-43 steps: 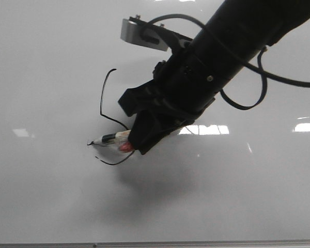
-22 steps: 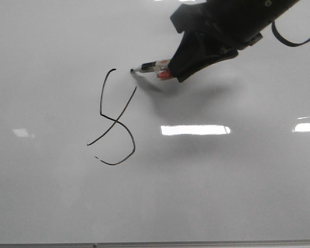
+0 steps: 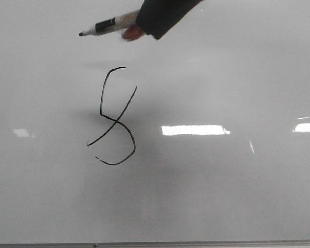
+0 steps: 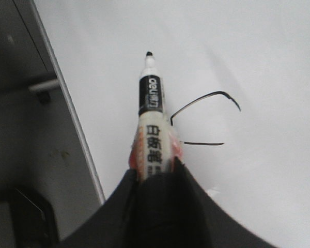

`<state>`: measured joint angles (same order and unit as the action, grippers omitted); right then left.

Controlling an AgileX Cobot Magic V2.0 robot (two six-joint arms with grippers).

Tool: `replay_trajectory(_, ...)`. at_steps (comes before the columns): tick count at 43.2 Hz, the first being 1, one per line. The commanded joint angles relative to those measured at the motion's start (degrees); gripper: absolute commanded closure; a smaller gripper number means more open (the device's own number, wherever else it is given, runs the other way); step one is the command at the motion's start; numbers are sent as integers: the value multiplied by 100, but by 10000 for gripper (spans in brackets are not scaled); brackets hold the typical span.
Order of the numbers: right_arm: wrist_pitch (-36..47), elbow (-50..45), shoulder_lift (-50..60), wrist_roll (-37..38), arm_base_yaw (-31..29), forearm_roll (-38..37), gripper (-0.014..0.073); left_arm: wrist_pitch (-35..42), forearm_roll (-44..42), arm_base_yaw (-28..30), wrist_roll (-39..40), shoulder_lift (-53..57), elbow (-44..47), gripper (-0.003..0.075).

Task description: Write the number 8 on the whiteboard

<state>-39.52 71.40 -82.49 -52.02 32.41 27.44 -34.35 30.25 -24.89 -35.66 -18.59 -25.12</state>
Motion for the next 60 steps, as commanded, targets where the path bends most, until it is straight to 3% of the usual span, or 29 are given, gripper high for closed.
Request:
replay_trajectory(1, -225, 276, 387, -232, 228, -892, 652, 136, 144, 16, -468, -610, -479, 528)
replay_trajectory(4, -450, 358, 419, -232, 428, -1310, 652, -71, 143, 16, -817, -1216, -845, 363)
replay_trajectory(7, -540, 376, 434, -232, 647, -1541, 652, -462, 143, 5, -1415, -1835, -1262, 267)
replay_trajectory(17, -701, 376, 434, -232, 1437, -1570, 652, -740, -343, -229, -1911, -3202, -2100, 332)
replay_trajectory(28, -554, 376, 434, -232, 1993, -1576, 652, -644, -557, -1045, -1911, -3503, -2247, 333)
replay_trajectory(36, -488, 376, 434, -232, 2129, -1576, 652, -633, -557, -1323, -1911, -3532, -2247, 339)
replay_trajectory(40, -470, 376, 434, -232, 2148, -1566, 652, -656, -557, -1337, -1911, -3532, -2247, 381)
replay_trajectory(60, -289, 376, 434, -227, 2212, -1521, 629, -676, -557, -1337, -1911, -3532, -2247, 740)
